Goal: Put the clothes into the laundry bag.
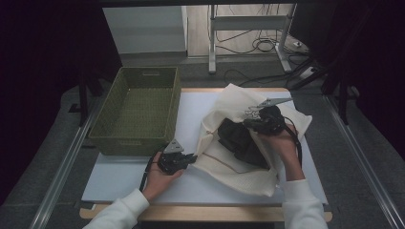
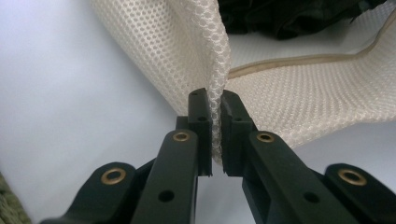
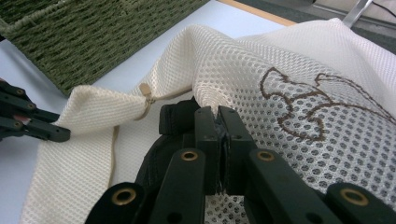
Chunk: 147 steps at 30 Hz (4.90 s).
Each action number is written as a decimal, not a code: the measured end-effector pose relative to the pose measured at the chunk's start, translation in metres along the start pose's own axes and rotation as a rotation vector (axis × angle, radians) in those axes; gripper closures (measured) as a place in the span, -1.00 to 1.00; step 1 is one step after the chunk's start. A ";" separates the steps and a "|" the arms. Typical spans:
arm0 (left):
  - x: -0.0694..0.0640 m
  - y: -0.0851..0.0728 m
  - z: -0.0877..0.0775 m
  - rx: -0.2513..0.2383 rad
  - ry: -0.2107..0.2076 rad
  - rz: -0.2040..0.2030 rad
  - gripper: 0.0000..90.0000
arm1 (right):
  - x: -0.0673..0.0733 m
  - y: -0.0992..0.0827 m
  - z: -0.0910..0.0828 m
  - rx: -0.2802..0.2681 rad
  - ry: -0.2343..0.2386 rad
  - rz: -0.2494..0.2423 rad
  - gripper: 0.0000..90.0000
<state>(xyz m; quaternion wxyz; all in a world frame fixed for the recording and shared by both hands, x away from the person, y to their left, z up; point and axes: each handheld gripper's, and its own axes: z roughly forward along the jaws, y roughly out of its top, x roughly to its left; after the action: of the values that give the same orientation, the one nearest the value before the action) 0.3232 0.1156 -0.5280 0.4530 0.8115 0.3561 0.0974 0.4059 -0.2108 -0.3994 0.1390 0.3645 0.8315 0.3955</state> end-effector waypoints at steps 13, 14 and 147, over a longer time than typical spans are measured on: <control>0.002 -0.007 0.003 0.021 0.013 -0.015 0.87 | 0.035 0.007 -0.009 -0.001 0.109 -0.103 0.95; 0.003 -0.007 0.002 0.022 0.014 -0.015 0.86 | 0.036 0.004 -0.006 0.021 0.110 -0.107 0.95; -0.032 0.024 -0.003 -0.072 0.084 0.091 0.06 | 0.089 -0.049 0.005 0.008 -0.034 -0.217 0.21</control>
<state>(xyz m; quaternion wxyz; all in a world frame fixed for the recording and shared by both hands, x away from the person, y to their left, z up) 0.3100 0.0883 -0.5014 0.4616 0.8053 0.3338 0.1646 0.3220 -0.1646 -0.4343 0.1936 0.2797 0.8651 0.3687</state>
